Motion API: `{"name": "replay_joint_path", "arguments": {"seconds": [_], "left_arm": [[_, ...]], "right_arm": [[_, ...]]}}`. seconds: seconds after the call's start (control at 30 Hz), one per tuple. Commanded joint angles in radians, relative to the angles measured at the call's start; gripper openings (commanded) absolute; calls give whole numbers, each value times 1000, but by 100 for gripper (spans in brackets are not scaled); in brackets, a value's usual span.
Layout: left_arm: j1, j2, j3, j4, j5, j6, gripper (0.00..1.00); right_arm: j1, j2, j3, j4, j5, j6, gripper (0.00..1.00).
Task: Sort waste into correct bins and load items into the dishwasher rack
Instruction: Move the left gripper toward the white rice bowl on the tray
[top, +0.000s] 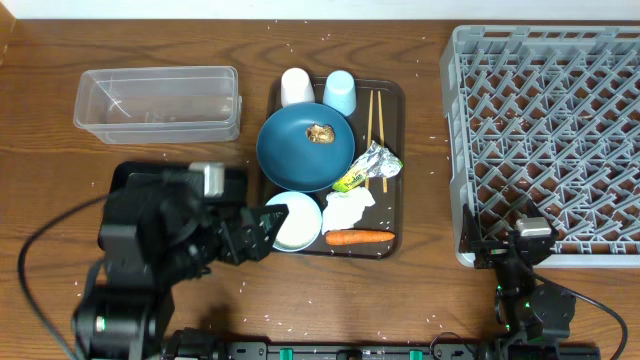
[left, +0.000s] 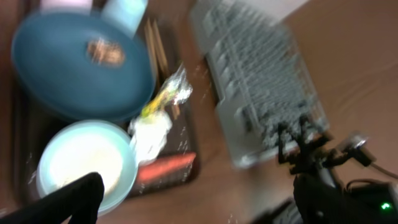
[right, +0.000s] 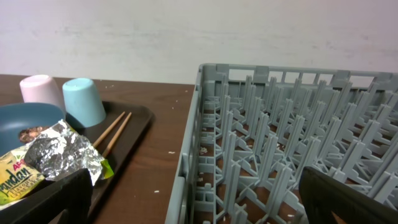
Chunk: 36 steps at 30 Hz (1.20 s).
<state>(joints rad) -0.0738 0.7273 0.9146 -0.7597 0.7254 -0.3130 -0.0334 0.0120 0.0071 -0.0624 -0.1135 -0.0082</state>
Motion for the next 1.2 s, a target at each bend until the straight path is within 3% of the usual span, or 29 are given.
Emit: {"name": "replay_joint_path", "arguments": {"seconds": [0.0, 0.27, 0.43, 0.67, 0.77, 0.87, 1.17], "left_arm": [[-82, 118, 117, -86, -151, 83, 98], [-231, 204, 152, -122, -373, 60, 98], [-231, 203, 152, -119, -371, 37, 98], [-231, 208, 146, -122, -335, -135, 98], [-235, 221, 146, -122, -232, -130, 98], [-272, 243, 146, -128, -220, -130, 98], [-506, 452, 145, -129, -575, -277, 98]], "right_arm": [[15, -6, -2, -3, 5, 0, 99], [15, -6, -2, -3, 5, 0, 99], [15, -6, -2, -3, 5, 0, 99], [15, -6, -2, -3, 5, 0, 99], [15, -6, -2, -3, 5, -1, 99], [15, -6, -2, -3, 5, 0, 99], [15, -6, -2, -3, 5, 0, 99]]}}
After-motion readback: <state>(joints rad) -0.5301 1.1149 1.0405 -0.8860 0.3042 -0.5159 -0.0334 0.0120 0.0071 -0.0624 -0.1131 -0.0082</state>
